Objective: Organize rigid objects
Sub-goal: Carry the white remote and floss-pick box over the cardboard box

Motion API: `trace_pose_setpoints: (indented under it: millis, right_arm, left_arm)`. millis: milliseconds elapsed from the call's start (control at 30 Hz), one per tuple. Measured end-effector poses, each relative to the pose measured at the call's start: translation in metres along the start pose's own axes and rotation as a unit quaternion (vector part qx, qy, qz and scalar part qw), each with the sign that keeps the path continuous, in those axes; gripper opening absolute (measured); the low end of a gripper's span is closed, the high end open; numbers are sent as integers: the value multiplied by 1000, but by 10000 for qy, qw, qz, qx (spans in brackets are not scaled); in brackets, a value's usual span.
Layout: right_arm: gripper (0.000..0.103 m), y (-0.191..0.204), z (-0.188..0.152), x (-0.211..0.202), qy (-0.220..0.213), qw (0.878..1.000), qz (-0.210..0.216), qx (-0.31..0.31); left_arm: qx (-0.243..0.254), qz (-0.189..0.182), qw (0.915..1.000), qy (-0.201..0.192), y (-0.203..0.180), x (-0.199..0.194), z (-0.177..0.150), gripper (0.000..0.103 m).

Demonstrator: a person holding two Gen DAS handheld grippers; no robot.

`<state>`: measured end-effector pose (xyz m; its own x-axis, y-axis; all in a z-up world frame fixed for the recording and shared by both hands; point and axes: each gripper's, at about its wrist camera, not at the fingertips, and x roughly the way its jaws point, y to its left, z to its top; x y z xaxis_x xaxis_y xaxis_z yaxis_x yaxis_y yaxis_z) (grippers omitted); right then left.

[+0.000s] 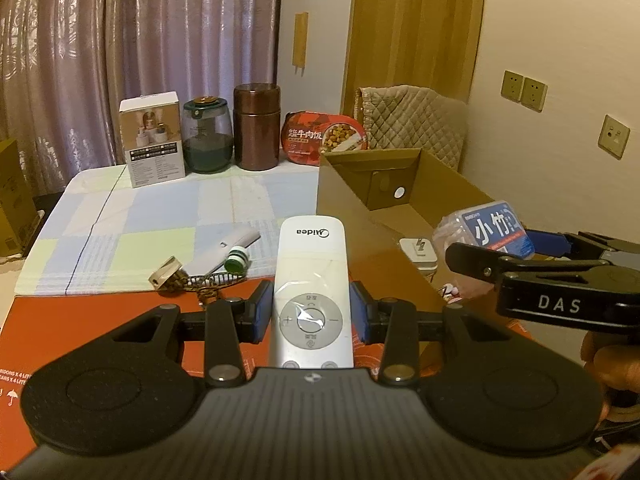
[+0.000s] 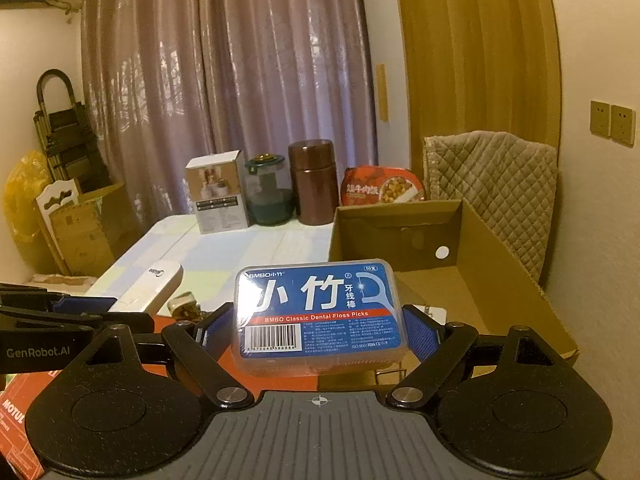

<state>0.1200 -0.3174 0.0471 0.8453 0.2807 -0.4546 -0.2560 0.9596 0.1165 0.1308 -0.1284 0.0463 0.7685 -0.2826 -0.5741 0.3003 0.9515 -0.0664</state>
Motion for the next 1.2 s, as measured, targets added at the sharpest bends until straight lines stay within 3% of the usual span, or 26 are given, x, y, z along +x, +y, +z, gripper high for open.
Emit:
trace_pose_setpoints:
  millis: [733, 967, 1200]
  right_arm:
    - [84, -48, 12, 4, 28, 9986, -503, 185]
    - [84, -89, 19, 9, 53, 9949, -841, 555]
    - [84, -127, 22, 22, 201, 9901, -921, 1039]
  left_arm:
    - [198, -428, 9989, 48, -43, 37, 24, 35]
    - [222, -542, 9983, 65, -54, 55, 34, 35]
    - [308, -693, 9970, 164, -67, 84, 44, 35]
